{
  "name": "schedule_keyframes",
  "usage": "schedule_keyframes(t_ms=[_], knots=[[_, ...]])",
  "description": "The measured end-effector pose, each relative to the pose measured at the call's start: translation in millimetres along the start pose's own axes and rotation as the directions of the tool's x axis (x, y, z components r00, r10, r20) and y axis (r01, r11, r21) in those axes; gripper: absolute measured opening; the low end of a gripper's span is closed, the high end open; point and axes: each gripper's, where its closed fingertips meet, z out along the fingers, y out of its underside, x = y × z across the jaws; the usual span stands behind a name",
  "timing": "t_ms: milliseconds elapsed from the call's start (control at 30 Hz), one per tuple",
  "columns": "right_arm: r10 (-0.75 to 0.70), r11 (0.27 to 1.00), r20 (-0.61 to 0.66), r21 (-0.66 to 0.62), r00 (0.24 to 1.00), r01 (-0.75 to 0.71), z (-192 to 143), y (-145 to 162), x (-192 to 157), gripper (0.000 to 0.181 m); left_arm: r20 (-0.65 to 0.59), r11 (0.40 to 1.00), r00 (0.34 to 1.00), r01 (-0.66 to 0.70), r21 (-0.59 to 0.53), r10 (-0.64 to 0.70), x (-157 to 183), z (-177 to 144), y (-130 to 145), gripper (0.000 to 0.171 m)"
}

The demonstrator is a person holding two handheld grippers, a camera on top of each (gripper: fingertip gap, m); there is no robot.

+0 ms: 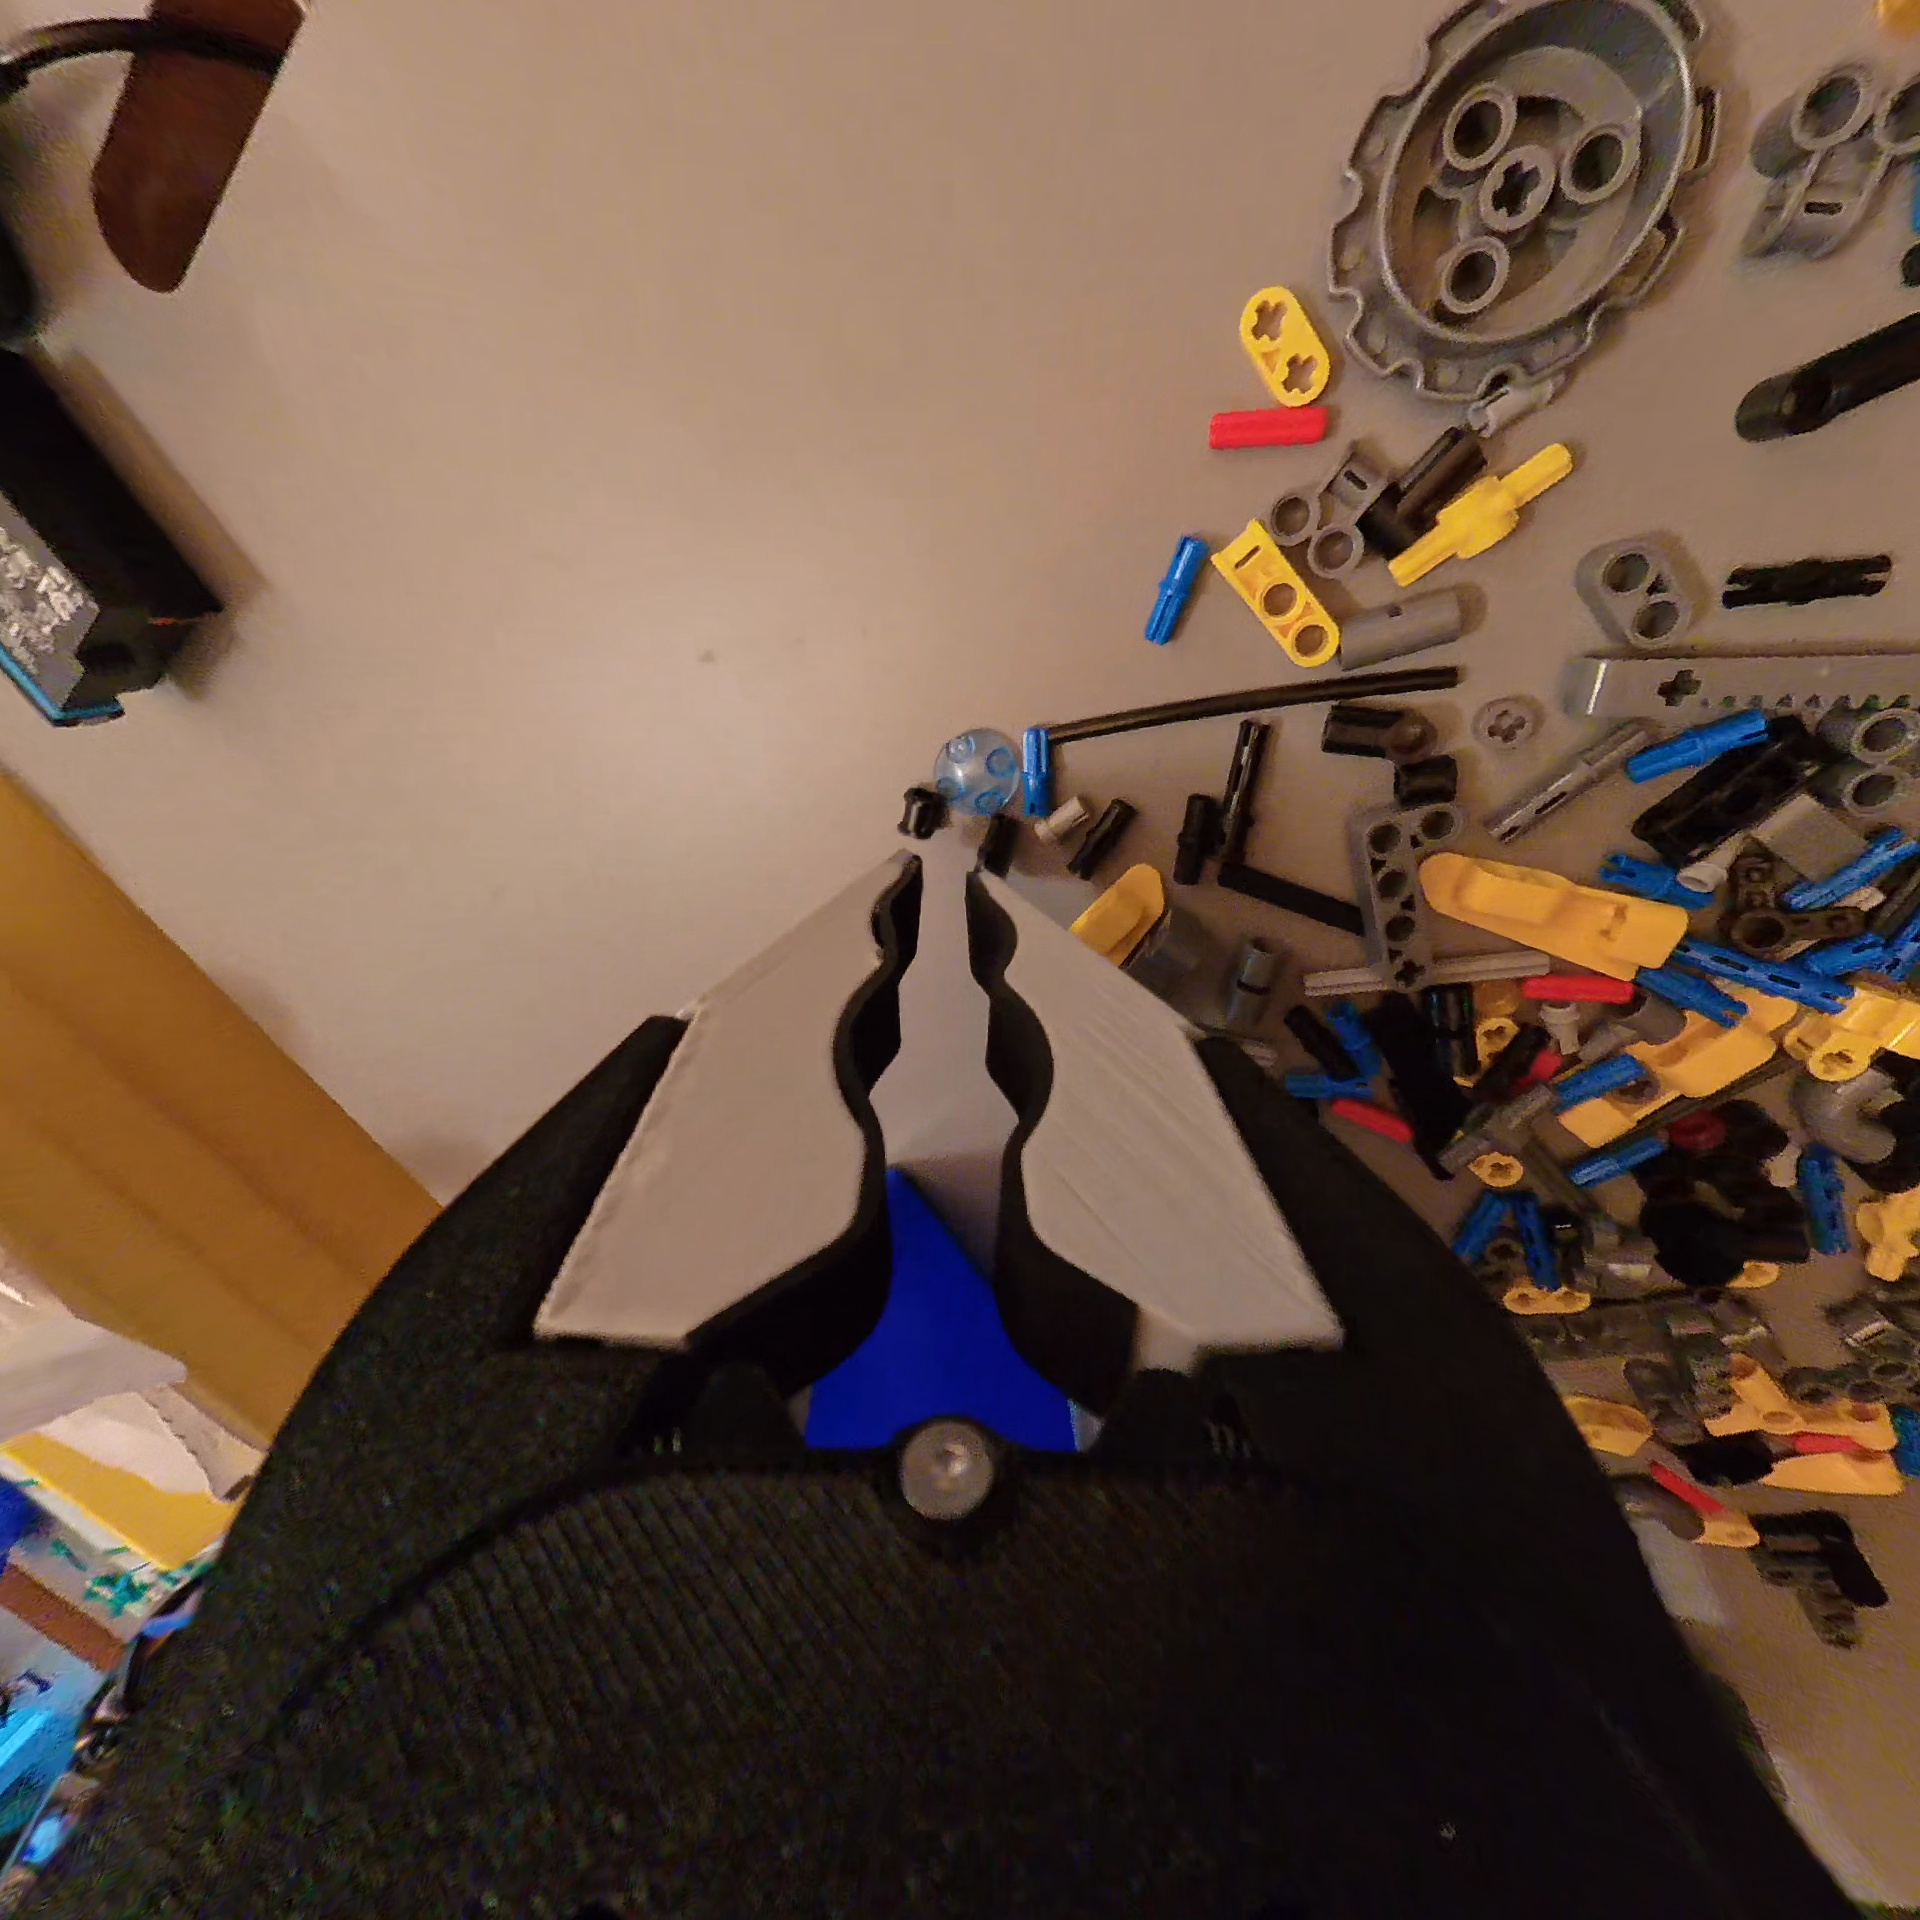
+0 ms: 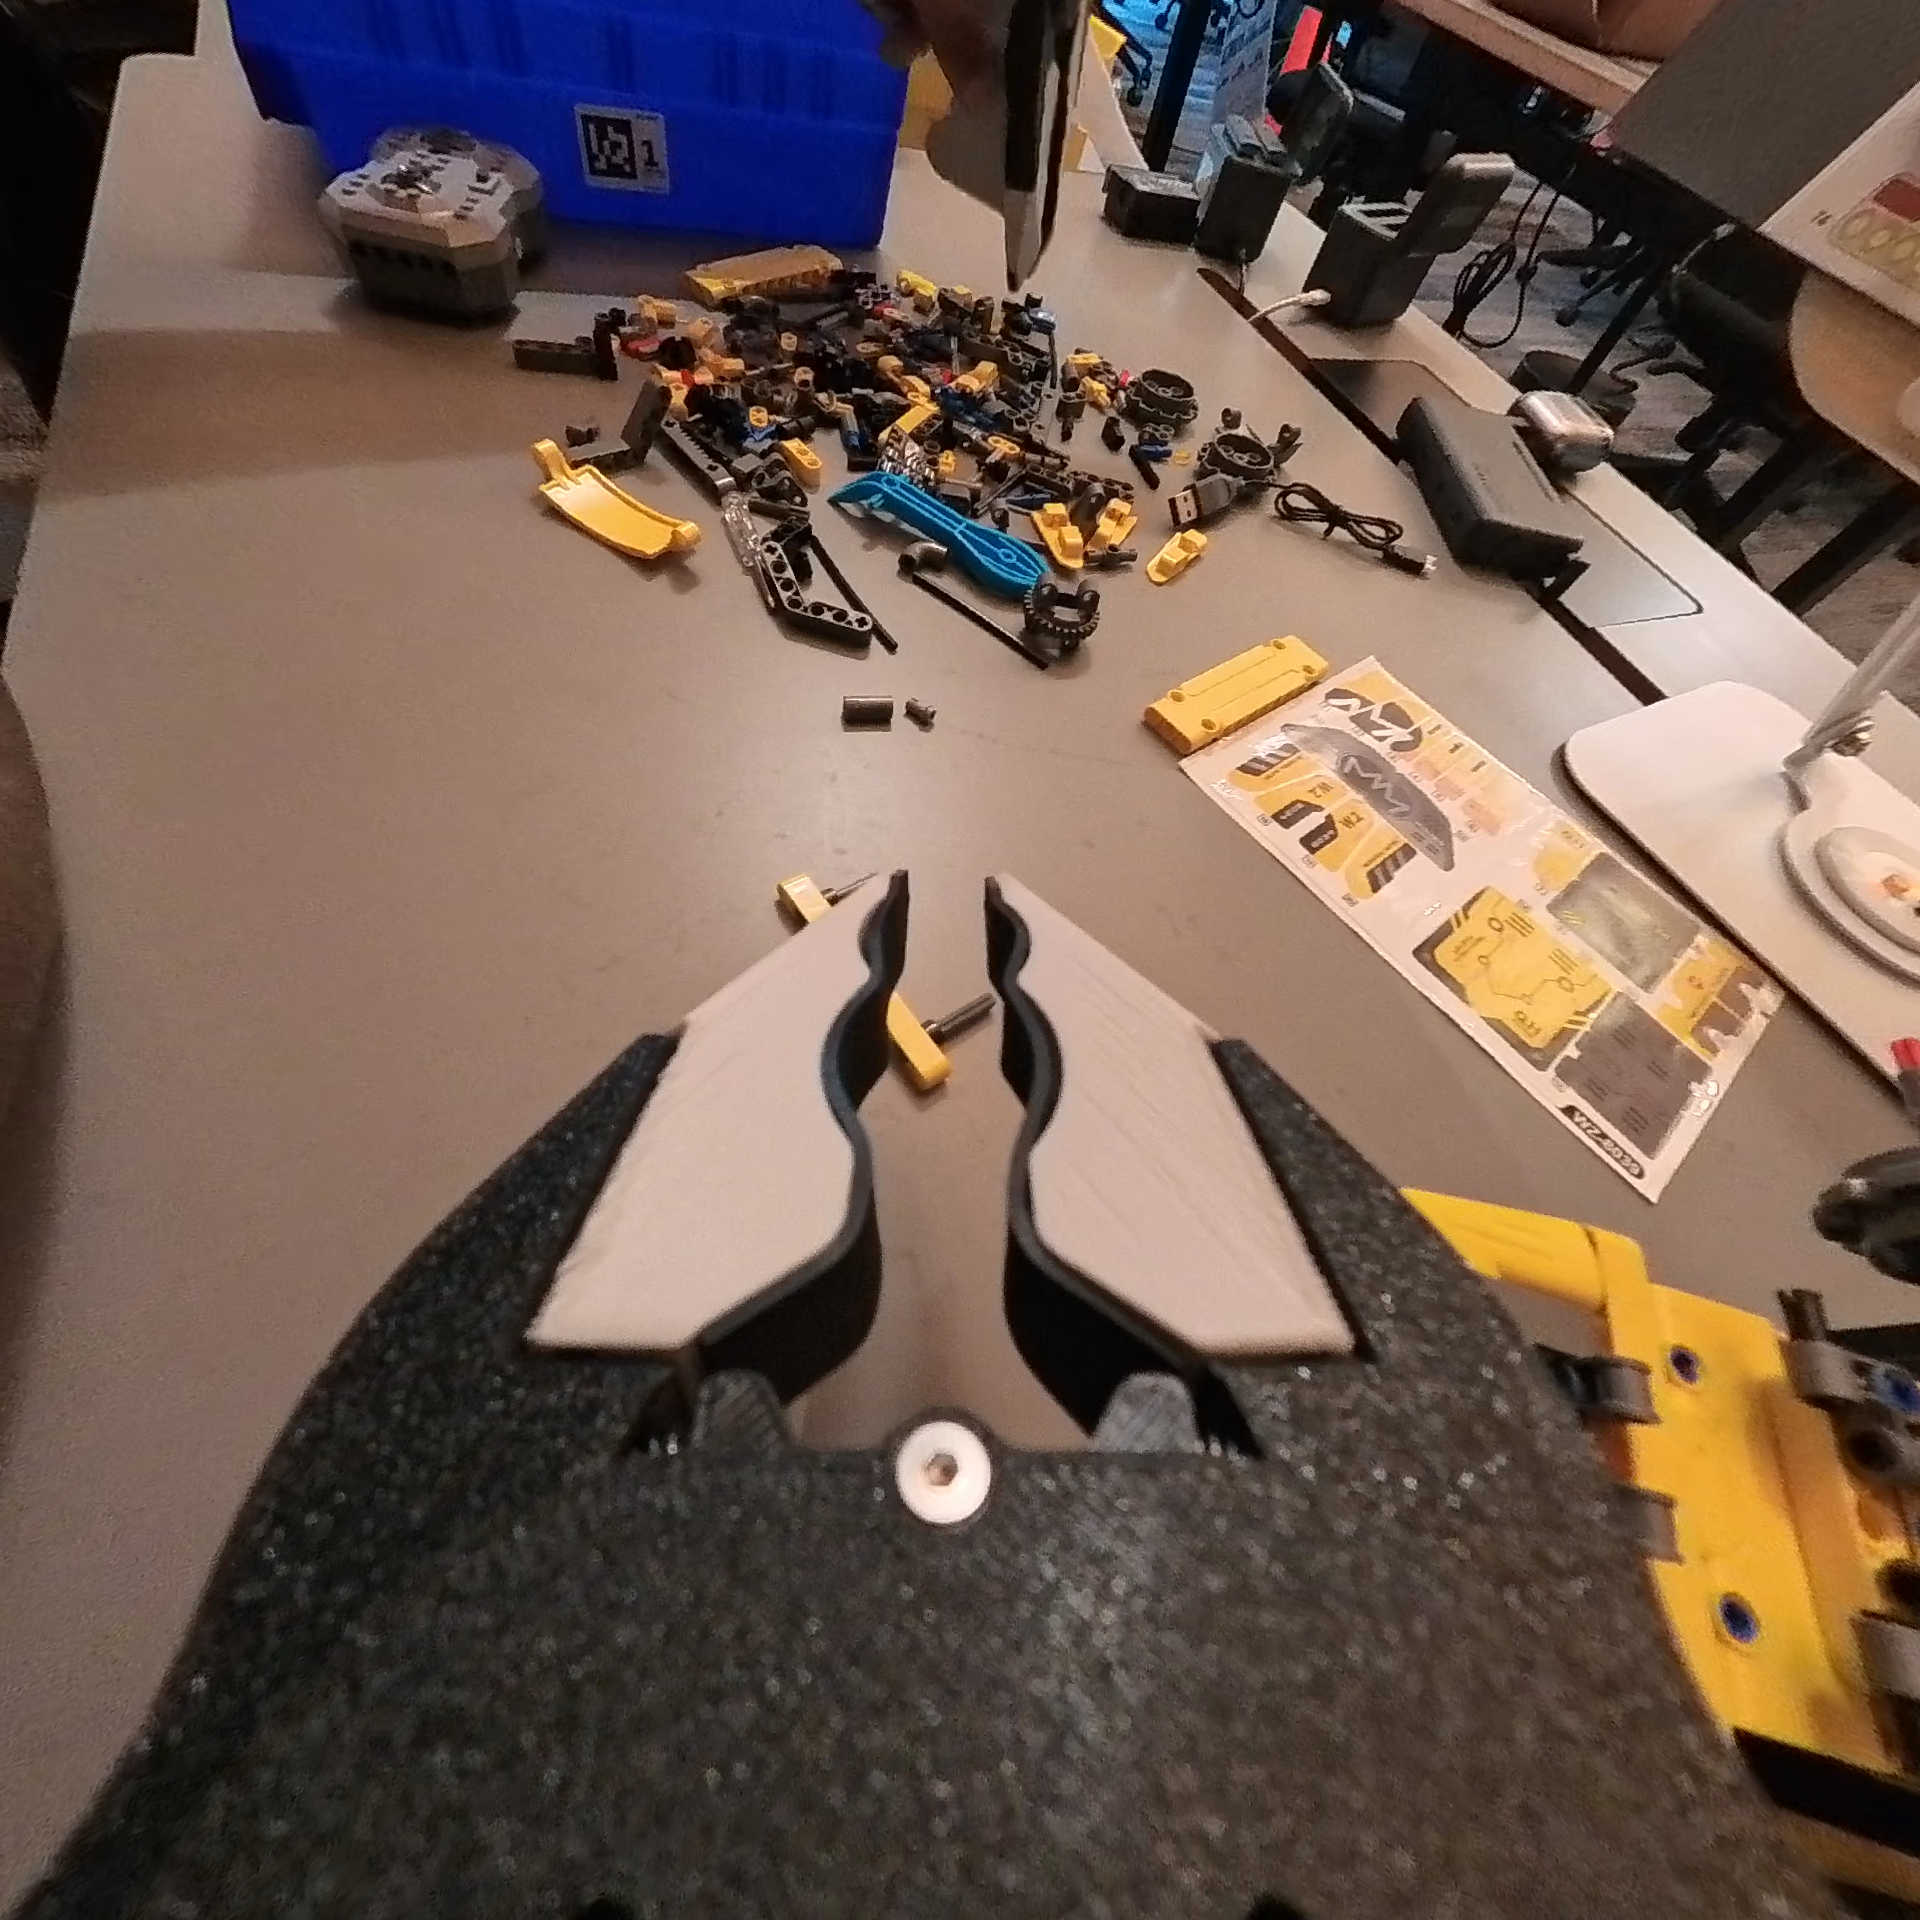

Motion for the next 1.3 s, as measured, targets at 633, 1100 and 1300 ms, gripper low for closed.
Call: schedule_keyframes(t_ms=[633,1100,1300], knots=[[0.002,1.0,-0.004,-0.003,1.0,-0.002,0,1,2,0.014,-0.071,0.996,0.996,-0.057,-0.068,0.052,14,6,2,0.003],[0.013,1.0,0.0,-0.022,1.0,-0.013,4,7,2,0.014,-0.254,0.907,0.905,-0.247,0.341,0.342,232,-115,-21,0.002],[-0.009,1.0,-0.001,-0.017,1.0,0.009,2,3,-1,0.014,-0.355,0.828,0.772,-0.374,0.418,0.528,373,-121,3,0.002]])
